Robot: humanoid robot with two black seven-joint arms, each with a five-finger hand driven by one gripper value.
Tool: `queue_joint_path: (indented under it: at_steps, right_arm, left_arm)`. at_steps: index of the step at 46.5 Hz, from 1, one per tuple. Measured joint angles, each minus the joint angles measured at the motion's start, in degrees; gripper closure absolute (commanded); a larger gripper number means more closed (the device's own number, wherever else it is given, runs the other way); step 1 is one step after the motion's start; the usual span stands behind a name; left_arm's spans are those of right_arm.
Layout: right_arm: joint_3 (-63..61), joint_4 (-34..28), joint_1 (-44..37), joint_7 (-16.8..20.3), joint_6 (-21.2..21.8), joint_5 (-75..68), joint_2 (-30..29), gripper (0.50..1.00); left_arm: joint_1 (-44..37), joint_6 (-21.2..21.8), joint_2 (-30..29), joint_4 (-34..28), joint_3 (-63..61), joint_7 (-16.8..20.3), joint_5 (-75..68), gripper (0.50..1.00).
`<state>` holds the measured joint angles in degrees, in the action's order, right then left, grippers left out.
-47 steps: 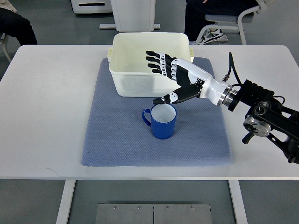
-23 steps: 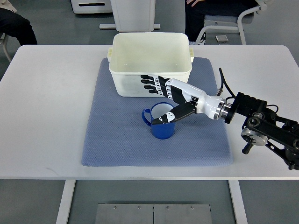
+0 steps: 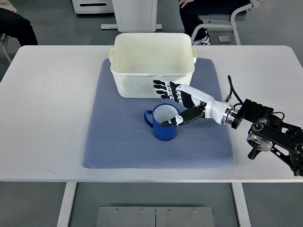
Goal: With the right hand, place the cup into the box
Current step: 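Close the right hand fingers around the blue mug's body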
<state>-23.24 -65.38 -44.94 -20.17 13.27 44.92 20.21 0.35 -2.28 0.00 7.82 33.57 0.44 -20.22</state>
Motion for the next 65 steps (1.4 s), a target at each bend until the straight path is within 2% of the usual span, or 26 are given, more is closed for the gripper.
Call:
queue_joint_path:
  at_steps: [13,29,53,58,60,62,63,65]
  right_arm:
    - [0.92,1.20,1.22,-0.31,-0.25,0.00,-0.12,0.507]
    - [1.20,6.55,2.48,-1.58,-0.51,-0.01,-2.44,0.513]
    - [2.22,6.95,3.98,-1.63,-1.05,0.00,-5.60,0.519]
    - [2.50,7.71,3.99,-1.63,-1.05,0.00,-6.49,0.561]
    - [2.50,8.07,3.99,-1.63,-1.16,-0.01,-6.71,0.609]
    - [2.55,8.21,3.99,-1.63,-1.27,-0.01,-6.81,0.690]
    - [2.57,8.30,4.03,-1.63,-1.29,-0.01,-6.83,0.751]
    - [2.59,8.45,4.06,-1.63,-1.30,0.00,-6.85,0.903]
  left_arm:
    - [0.00,0.00,0.00,0.00,0.00,0.00,0.00,0.500]
    - [0.00,0.00,0.00,0.00,0.00,0.00,0.00,0.500]
    - [0.00,0.00,0.00,0.00,0.00,0.00,0.00,0.500]
    - [-0.02,0.00,0.00,0.00,0.00,0.00,0.00,0.500]
    - [-0.01,0.00,0.00,0.00,0.00,0.00,0.00,0.500]
    - [0.00,0.00,0.00,0.00,0.00,0.00,0.00,0.500]
    - [0.00,0.00,0.00,0.00,0.00,0.00,0.00,0.500]
    - [0.00,0.00,0.00,0.00,0.00,0.00,0.00,0.500]
